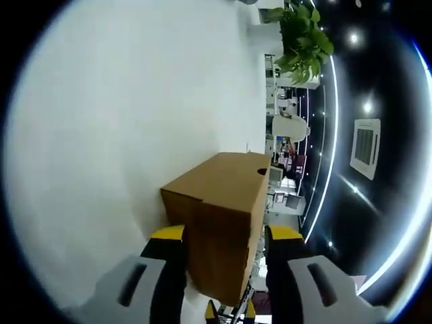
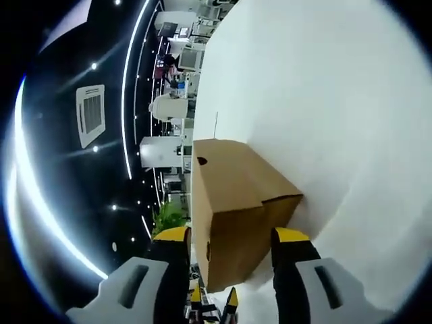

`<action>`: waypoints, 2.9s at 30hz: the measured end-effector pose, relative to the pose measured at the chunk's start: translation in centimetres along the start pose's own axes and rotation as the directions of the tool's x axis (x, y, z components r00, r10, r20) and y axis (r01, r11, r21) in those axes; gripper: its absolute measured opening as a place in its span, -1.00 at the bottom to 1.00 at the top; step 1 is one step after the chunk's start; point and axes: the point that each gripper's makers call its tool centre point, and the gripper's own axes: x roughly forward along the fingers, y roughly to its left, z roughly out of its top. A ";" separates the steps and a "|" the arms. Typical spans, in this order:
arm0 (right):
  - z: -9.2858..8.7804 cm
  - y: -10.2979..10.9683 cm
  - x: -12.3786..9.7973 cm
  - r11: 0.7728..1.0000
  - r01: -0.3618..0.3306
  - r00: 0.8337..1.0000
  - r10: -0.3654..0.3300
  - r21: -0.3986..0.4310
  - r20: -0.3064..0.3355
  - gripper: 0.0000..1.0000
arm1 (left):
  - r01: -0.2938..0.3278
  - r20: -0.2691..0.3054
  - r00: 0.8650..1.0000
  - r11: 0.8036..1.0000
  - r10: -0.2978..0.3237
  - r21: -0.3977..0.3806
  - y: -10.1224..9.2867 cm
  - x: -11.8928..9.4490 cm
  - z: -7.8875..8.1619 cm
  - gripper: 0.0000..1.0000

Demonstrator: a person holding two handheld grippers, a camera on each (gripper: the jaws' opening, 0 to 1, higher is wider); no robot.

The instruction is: Operate the shoe box by opening the lid, removing the specified soft item, and placing it in the target area until the item is outside and the box remains undamaged.

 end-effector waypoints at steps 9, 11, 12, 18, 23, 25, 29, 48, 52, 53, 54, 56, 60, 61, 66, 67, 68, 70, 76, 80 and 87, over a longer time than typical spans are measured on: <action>0.3 -0.1 0.1 1.000 -0.008 1.000 0.008 0.005 0.014 -0.07 | 0.003 -0.026 1.000 1.000 -0.002 0.026 0.0 0.1 -0.7 -0.14; 0.4 -0.1 0.2 1.000 -0.008 1.000 0.008 0.007 0.018 -0.08 | 0.002 -0.032 0.999 1.000 -0.001 0.028 0.0 0.2 -0.7 -0.14; 0.5 -0.1 0.3 1.000 -0.010 1.000 0.010 0.004 0.015 -0.09 | -0.001 -0.036 0.999 0.999 0.002 0.032 0.1 0.2 -0.8 -0.14; 0.6 -0.2 0.4 1.000 -0.005 1.000 0.005 -0.004 0.009 -0.27 | -0.007 -0.041 0.999 0.999 0.009 0.043 0.1 0.7 -0.7 -0.15; 0.4 -0.2 0.5 1.000 -0.002 1.000 0.002 0.000 0.005 -0.28 | -0.019 -0.046 0.999 0.998 0.022 0.054 0.3 0.7 -0.8 -0.20; 0.4 -0.3 0.6 1.000 0.002 1.000 -0.002 -0.010 0.001 -0.29 | -0.019 -0.044 0.999 0.999 0.021 0.050 0.4 0.7 -0.8 -0.21; 0.4 -0.5 0.6 1.000 0.001 1.000 -0.001 -0.008 0.000 -0.30 | -0.018 -0.044 0.999 0.998 0.021 0.052 0.5 0.8 -0.7 -0.21; 0.1 0.1 0.3 0.998 0.014 1.000 -0.015 0.053 0.021 -0.45 | -0.052 -0.054 0.997 0.997 0.055 0.063 0.2 0.5 -1.3 -0.39; 0.2 0.2 0.3 0.998 0.022 1.000 -0.023 0.055 0.011 -0.46 | -0.055 -0.060 0.996 0.996 0.060 0.072 0.1 0.5 -1.4 -0.40; 0.2 0.3 0.2 0.998 0.023 1.000 -0.024 0.054 0.010 -0.46 | -0.056 -0.060 0.996 0.996 0.060 0.077 0.0 0.5 -1.4 -0.40; 0.2 0.3 0.2 0.998 0.024 1.000 -0.025 0.055 0.010 -0.46 | -0.056 -0.060 0.996 0.995 0.061 0.081 -0.1 0.4 -1.6 -0.40; 0.1 0.5 0.1 0.998 0.029 0.999 -0.029 0.056 0.012 -0.46 | -0.061 -0.060 0.996 0.995 0.066 0.079 -0.1 0.4 -1.6 -0.40; 0.1 0.7 0.0 0.997 0.036 0.999 -0.038 0.066 0.021 -0.47 | -0.073 -0.055 0.995 0.993 0.078 0.088 -0.4 0.3 -1.7 -0.40; 0.1 0.8 0.0 0.997 0.040 0.999 -0.042 0.067 0.021 -0.47 | -0.076 -0.054 0.995 0.992 0.082 0.098 -0.4 0.3 -1.7 -0.40; 0.1 1.2 -0.2 0.996 0.046 0.999 -0.048 0.079 0.020 -0.47 | -0.082 -0.057 0.994 0.991 0.088 0.107 -0.9 0.2 -1.7 -0.41; 0.1 1.2 -0.3 0.995 0.040 0.999 -0.042 0.089 0.022 -0.47 | -0.082 -0.062 0.994 0.990 0.089 0.112 -1.0 0.1 -1.8 -0.41; 0.2 1.3 -0.4 0.992 0.024 0.999 -0.029 0.120 0.037 -0.48 | -0.081 -0.066 0.994 0.990 0.089 0.114 -1.2 0.0 -2.0 -0.41; 0.1 1.2 -0.5 0.992 0.019 0.998 -0.025 0.126 0.049 -0.48 | -0.084 -0.070 0.993 0.989 0.093 0.119 -1.4 -0.1 -2.1 -0.41; 0.2 1.7 -0.5 0.992 0.024 0.998 -0.031 0.122 0.049 -0.48 | -0.091 -0.078 0.992 0.988 0.101 0.128 -1.8 -0.3 -2.3 -0.41; 0.3 1.8 -0.6 0.990 0.031 0.998 -0.038 0.136 0.049 -0.48 | -0.095 -0.080 0.991 0.986 0.107 0.138 -2.0 -0.3 -2.2 -0.41; 0.2 2.6 -0.8 0.990 0.047 0.996 -0.056 0.133 0.066 -0.48 | -0.087 -0.074 0.992 0.988 0.098 0.130 -2.2 -0.5 -2.2 -0.42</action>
